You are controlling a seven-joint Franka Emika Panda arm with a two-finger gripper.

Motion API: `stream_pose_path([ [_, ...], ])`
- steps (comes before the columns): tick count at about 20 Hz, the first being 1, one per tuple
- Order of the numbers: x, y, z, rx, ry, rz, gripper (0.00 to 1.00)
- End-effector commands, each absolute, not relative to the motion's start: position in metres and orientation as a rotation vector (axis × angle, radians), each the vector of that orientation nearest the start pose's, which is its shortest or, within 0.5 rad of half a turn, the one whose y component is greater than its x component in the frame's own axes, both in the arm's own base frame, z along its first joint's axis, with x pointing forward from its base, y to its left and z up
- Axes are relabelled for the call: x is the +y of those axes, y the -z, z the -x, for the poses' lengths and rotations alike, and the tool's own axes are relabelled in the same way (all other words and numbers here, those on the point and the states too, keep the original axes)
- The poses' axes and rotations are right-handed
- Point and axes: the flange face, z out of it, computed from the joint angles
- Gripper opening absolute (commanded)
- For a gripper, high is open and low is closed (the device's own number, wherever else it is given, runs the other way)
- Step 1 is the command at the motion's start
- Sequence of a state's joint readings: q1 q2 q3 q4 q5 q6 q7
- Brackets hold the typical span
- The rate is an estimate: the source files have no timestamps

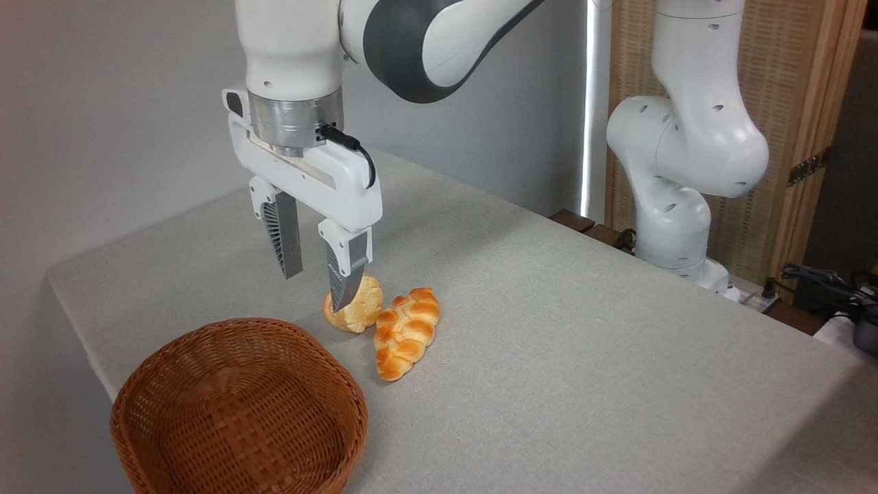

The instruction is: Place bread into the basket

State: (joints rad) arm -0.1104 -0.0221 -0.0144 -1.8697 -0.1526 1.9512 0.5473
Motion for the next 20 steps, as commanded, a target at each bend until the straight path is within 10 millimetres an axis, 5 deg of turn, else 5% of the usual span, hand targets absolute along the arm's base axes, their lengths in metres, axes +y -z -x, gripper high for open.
stream_pose_path([
  [1, -0.102, -0.524, -0.557, 0.924, 0.174, 3.150, 1.00],
  [7, -0.148, -0.487, -0.550, 0.913, 0.034, 3.178, 1.00],
  [12, -0.167, -0.457, -0.543, 0.996, -0.117, 3.139, 1.00],
  [20, -0.182, -0.443, -0.529, 1.103, -0.244, 3.010, 1.00],
])
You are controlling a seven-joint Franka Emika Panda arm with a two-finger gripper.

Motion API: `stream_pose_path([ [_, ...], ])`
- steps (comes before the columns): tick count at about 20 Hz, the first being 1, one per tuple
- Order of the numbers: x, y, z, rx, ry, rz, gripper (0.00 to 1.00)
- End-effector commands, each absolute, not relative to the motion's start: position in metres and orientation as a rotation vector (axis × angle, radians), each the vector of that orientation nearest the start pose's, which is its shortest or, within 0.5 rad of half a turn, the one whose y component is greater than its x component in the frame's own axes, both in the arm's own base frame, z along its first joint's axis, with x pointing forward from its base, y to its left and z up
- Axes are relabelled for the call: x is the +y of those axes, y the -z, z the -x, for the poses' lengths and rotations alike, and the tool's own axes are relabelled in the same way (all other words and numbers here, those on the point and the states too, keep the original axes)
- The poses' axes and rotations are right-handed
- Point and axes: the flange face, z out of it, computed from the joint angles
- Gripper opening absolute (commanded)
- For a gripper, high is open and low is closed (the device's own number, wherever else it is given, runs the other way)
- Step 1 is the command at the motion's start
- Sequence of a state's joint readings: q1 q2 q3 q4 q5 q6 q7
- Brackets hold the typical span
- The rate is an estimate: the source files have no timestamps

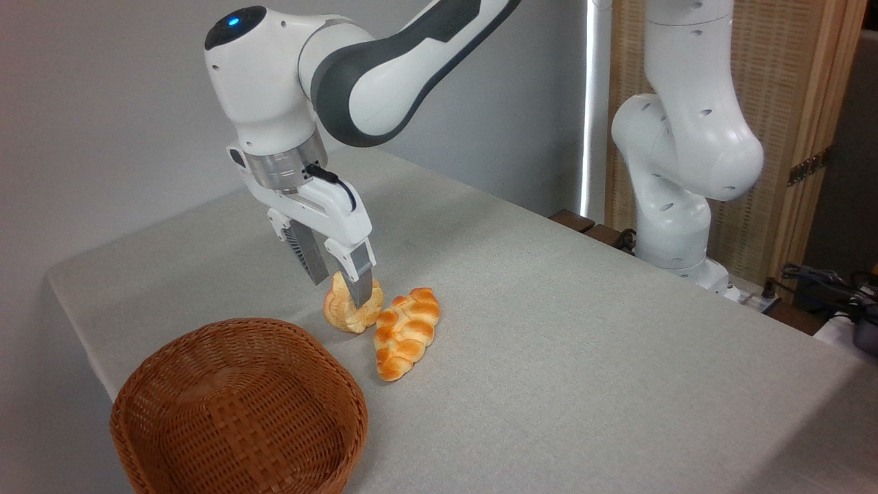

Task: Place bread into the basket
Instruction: 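Lower the gripper around the round bun and close on it, then lift the held bun and carry it over the wicker basket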

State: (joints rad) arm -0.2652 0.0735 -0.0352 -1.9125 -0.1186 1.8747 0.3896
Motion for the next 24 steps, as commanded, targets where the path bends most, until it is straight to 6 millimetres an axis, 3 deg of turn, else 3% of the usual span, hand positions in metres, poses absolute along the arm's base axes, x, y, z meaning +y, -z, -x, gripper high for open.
stream_pose_path([
  [1, -0.182, -0.440, -0.528, 1.106, -0.261, 2.986, 1.00],
  [2, -0.182, -0.435, -0.529, 1.105, -0.278, 2.979, 0.99],
  [3, -0.182, -0.434, -0.529, 1.107, -0.278, 2.978, 0.85],
  [5, -0.182, -0.432, -0.530, 1.108, -0.281, 2.981, 0.47],
  [6, -0.183, -0.432, -0.530, 1.110, -0.274, 2.982, 0.41],
  [15, -0.184, -0.436, -0.532, 1.112, -0.247, 2.988, 0.39],
  [21, -0.184, -0.459, -0.537, 1.104, -0.185, 2.992, 0.40],
  [24, -0.178, -0.488, -0.547, 1.086, -0.089, 3.006, 0.41],
])
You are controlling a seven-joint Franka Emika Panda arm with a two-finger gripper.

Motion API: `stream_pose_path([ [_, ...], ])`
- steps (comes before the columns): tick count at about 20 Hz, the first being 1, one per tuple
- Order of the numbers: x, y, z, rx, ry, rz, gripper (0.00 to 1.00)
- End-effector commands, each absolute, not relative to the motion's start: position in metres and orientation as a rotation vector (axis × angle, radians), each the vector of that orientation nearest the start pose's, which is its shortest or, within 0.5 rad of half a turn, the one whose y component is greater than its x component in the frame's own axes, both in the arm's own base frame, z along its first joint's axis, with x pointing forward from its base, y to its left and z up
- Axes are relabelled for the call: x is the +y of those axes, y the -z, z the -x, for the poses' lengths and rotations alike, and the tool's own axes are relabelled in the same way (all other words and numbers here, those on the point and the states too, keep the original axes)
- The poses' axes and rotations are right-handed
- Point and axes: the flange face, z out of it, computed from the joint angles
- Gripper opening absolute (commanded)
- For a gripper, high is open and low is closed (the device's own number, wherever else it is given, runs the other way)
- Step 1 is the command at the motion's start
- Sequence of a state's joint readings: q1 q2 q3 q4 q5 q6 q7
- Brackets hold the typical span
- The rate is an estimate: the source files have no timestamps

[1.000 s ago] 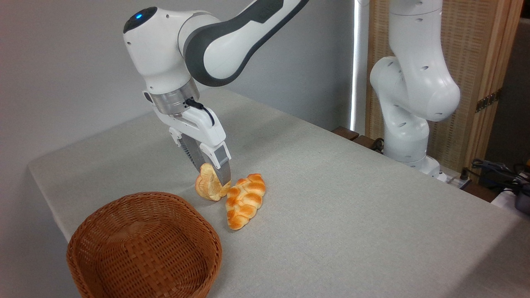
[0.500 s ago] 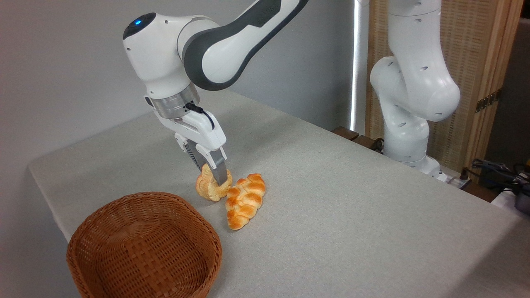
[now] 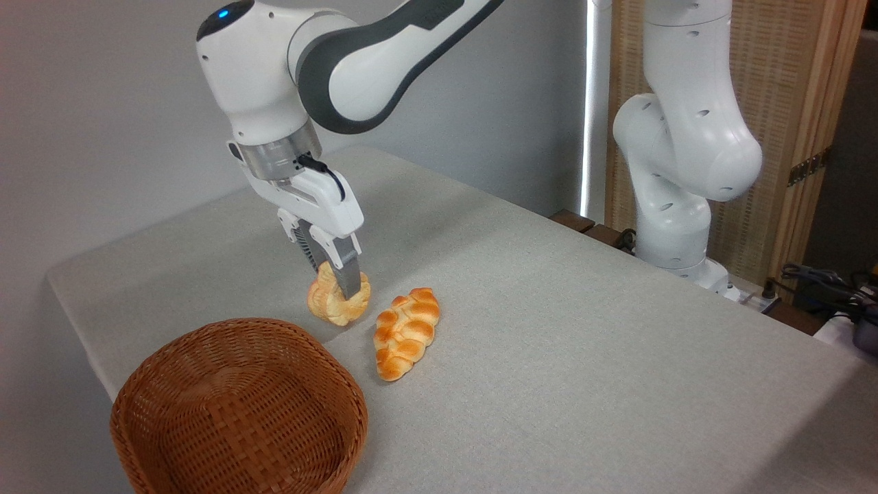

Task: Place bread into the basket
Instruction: 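Lift the held bun and carry it over the wicker basket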

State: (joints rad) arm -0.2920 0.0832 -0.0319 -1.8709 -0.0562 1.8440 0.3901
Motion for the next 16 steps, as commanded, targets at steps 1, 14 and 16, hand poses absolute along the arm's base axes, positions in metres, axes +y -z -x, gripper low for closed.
stream_pose_path([
  [1, -0.176, -0.497, -0.549, 1.082, -0.060, 3.005, 0.43],
  [14, -0.145, -0.525, -0.605, 1.171, 0.348, 2.893, 0.67],
  [16, -0.147, -0.514, -0.617, 1.160, 0.403, 2.880, 1.00],
])
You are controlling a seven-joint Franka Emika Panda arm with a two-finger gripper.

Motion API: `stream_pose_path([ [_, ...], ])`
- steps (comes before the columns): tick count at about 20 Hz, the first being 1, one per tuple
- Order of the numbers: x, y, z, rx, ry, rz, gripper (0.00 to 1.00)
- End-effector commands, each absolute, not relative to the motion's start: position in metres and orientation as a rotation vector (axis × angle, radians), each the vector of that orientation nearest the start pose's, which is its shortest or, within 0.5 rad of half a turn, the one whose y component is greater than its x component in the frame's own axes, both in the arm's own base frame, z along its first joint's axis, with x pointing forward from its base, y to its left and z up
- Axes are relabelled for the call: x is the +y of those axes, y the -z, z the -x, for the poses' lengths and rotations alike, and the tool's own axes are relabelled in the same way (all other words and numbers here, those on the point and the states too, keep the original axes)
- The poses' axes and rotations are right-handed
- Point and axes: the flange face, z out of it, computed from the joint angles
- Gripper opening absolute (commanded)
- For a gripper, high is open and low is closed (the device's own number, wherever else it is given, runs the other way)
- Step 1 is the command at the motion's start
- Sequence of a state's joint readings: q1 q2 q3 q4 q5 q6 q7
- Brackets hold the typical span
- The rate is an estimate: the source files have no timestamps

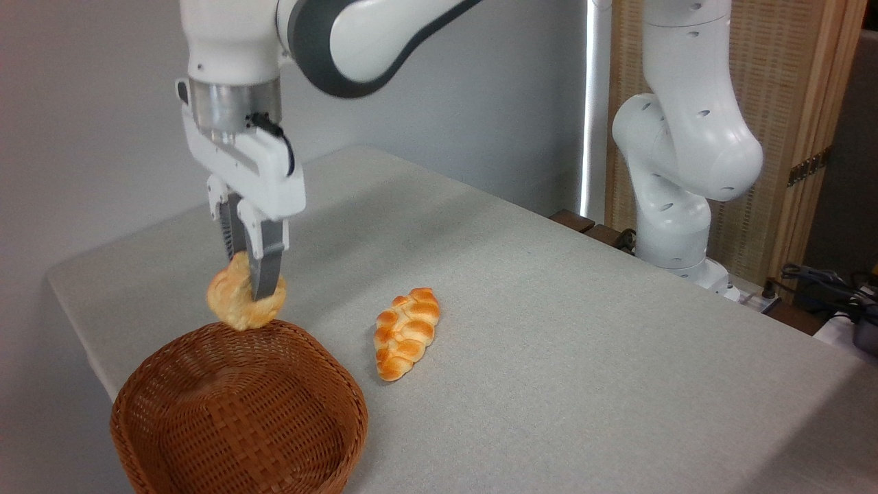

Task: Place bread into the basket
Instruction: 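Lift the held bun and carry it over the wicker basket, then lower the bun into the basket and open the gripper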

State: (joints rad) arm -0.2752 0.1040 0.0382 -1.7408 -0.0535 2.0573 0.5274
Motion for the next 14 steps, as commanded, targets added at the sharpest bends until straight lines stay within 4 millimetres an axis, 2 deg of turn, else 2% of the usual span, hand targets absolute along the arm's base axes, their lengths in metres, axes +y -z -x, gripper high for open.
stream_pose_path([
  [1, -0.147, -0.507, -0.622, 1.148, 0.421, 2.881, 1.00],
  [10, -0.149, -0.497, -0.622, 1.152, 0.380, 2.896, 1.00],
  [14, -0.143, -0.497, -0.615, 1.156, 0.294, 2.915, 1.00],
])
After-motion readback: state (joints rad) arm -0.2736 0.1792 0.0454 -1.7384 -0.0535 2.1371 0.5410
